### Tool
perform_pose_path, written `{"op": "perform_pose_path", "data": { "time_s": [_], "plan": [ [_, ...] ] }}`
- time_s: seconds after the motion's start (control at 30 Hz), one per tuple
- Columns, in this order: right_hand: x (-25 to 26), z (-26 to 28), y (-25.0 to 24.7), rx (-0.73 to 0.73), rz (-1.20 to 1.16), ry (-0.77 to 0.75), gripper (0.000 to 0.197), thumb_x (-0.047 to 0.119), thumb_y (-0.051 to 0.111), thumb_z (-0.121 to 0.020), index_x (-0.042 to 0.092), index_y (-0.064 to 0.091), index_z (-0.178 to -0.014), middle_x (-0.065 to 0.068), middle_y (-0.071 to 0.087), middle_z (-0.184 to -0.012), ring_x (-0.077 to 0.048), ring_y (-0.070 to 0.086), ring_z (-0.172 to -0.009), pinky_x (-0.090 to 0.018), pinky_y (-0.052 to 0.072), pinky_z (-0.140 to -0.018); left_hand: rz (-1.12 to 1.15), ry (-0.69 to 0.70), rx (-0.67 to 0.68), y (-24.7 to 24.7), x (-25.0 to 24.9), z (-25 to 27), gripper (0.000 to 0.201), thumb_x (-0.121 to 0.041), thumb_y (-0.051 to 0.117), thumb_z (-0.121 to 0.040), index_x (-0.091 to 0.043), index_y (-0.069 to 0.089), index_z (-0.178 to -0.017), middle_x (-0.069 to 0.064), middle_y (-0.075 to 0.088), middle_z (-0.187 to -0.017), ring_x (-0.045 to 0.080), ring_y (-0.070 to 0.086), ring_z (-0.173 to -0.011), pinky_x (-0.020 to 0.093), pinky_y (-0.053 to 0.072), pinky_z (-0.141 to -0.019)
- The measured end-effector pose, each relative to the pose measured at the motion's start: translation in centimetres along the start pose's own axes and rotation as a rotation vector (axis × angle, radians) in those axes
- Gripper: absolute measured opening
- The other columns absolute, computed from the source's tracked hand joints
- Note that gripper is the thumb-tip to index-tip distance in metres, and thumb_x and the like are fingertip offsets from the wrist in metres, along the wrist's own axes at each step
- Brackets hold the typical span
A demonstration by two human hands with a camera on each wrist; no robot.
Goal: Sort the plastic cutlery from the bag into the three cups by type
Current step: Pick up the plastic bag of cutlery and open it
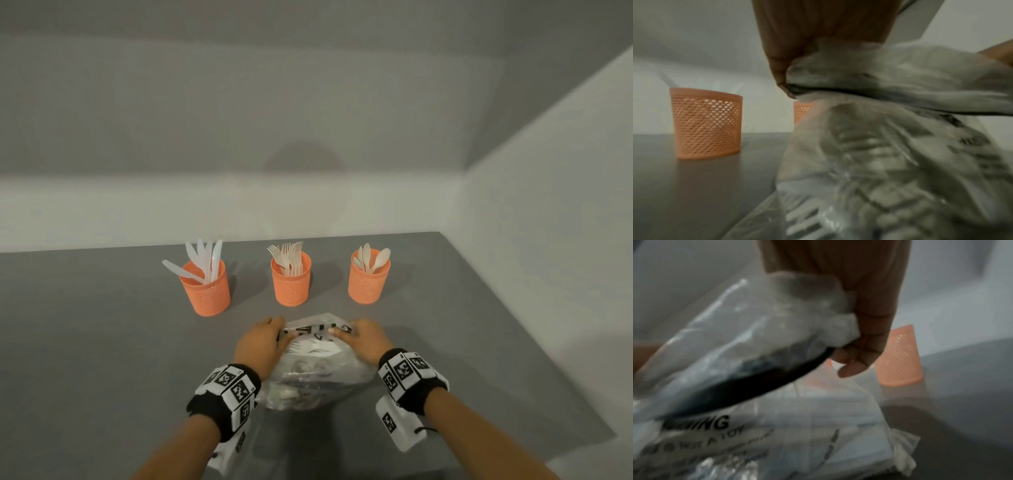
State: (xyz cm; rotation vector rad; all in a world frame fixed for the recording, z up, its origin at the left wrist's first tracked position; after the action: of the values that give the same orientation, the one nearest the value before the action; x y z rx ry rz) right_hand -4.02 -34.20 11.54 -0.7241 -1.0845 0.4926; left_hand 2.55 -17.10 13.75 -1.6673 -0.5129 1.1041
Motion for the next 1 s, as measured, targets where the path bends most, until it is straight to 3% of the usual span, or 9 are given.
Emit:
{"op": "perform_pose_path", "data": {
  "time_s": [0.1, 0.17, 0.27, 0.4, 0.5, 0.6, 0.7, 0.83, 1.0],
  "plan": [
    [-0.4, 0.0, 0.0, 0.089, -0.193, 0.064, 0.049, 0.047, 0.051, -0.090, 0.015, 0.040, -0.054, -0.002, 0.040, -0.056, -0.014, 0.036, -0.055, -0.025, 0.028, -0.057, 0.129, -0.076, 0.045, -0.3, 0.9, -1.2, 0.047, -0.041, 0.040, -0.096, -0.017, 0.036, -0.056, -0.003, 0.040, -0.056, 0.019, 0.046, -0.059, 0.028, 0.029, -0.055],
    [-0.4, 0.1, 0.0, 0.177, -0.242, 0.097, 0.048, 0.052, 0.041, -0.092, 0.011, 0.065, -0.094, -0.009, 0.064, -0.095, -0.020, 0.057, -0.087, -0.027, 0.039, -0.080, 0.191, -0.122, 0.080, -0.5, 0.9, -2.0, 0.054, -0.043, 0.036, -0.097, -0.015, 0.029, -0.051, 0.000, 0.035, -0.051, 0.015, 0.034, -0.049, 0.026, 0.026, -0.050],
    [0.3, -0.2, -0.9, 0.177, -0.425, 0.125, 0.060, 0.056, 0.032, -0.093, 0.017, 0.043, -0.138, -0.006, 0.041, -0.145, -0.026, 0.038, -0.134, -0.041, 0.026, -0.112, 0.352, -0.213, 0.067, -0.8, 1.5, -3.4, 0.058, -0.043, 0.027, -0.099, -0.013, 0.026, -0.049, 0.003, 0.032, -0.050, 0.015, 0.031, -0.049, 0.026, 0.027, -0.053],
    [-0.2, -0.7, -1.1, 0.123, -0.500, 0.163, 0.063, 0.058, 0.028, -0.093, 0.016, 0.043, -0.138, -0.012, 0.041, -0.146, -0.028, 0.039, -0.134, -0.045, 0.027, -0.113, 0.477, -0.321, 0.065, 0.2, 2.9, -4.1, 0.059, -0.041, 0.019, -0.100, -0.010, 0.038, -0.053, 0.007, 0.044, -0.059, 0.021, 0.044, -0.063, 0.028, 0.033, -0.072],
    [-1.4, -0.7, -1.0, 0.113, -0.336, 0.161, 0.070, 0.062, 0.028, -0.090, 0.012, 0.043, -0.137, -0.014, 0.044, -0.144, -0.029, 0.042, -0.131, -0.044, 0.028, -0.114, 0.312, -0.313, 0.092, 0.7, 3.6, -3.5, 0.048, -0.045, 0.024, -0.098, -0.009, 0.050, -0.079, 0.010, 0.055, -0.086, 0.025, 0.053, -0.084, 0.032, 0.038, -0.081],
    [-2.2, -0.2, -3.7, -0.059, -0.122, 0.086, 0.071, 0.068, 0.034, -0.086, 0.014, 0.048, -0.130, -0.009, 0.054, -0.133, -0.024, 0.052, -0.117, -0.038, 0.038, -0.103, 0.234, -0.130, -0.188, -3.1, 2.8, -2.2, 0.029, -0.031, 0.040, -0.097, -0.006, 0.055, -0.098, 0.006, 0.053, -0.097, 0.024, 0.054, -0.088, 0.036, 0.045, -0.080],
    [2.3, 2.9, -7.9, -0.336, 0.118, -0.278, 0.051, 0.054, 0.043, -0.085, 0.014, 0.055, -0.115, -0.002, 0.055, -0.114, -0.016, 0.052, -0.102, -0.035, 0.046, -0.090, 0.281, 0.237, -0.295, -6.8, -0.8, 0.5, 0.017, -0.012, 0.046, -0.083, -0.008, 0.061, -0.091, -0.001, 0.054, -0.088, 0.015, 0.051, -0.078, 0.024, 0.043, -0.069],
    [7.5, 6.2, -2.8, -0.007, 0.482, -0.661, 0.051, 0.019, 0.051, -0.075, 0.016, 0.051, -0.126, -0.002, 0.050, -0.126, -0.017, 0.044, -0.116, -0.034, 0.041, -0.100, -0.145, 0.566, 0.060, -3.1, -3.9, 3.1, 0.044, -0.025, 0.049, -0.060, -0.020, 0.066, -0.101, -0.004, 0.065, -0.099, 0.013, 0.060, -0.093, 0.027, 0.052, -0.077],
    [4.8, 4.6, 0.9, 0.114, 0.828, -0.607, 0.057, 0.012, 0.060, -0.073, 0.016, 0.049, -0.130, -0.005, 0.054, -0.131, -0.023, 0.048, -0.119, -0.034, 0.033, -0.104, -0.489, 0.659, 0.094, -0.8, -3.3, 3.2, 0.036, -0.041, 0.080, -0.037, -0.031, 0.067, -0.068, -0.016, 0.066, -0.071, 0.003, 0.064, -0.066, 0.013, 0.050, -0.056]
  ]
}}
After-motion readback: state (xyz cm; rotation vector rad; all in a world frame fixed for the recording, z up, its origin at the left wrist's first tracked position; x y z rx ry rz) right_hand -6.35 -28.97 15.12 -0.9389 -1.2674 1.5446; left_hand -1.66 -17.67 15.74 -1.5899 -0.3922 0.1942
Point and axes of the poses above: each hand's wrist, its own z-axis away from the middle knuckle, its own y-axis out of the palm, x = y × z, the point moved 10 cm from there along -z, towards the middle knuckle
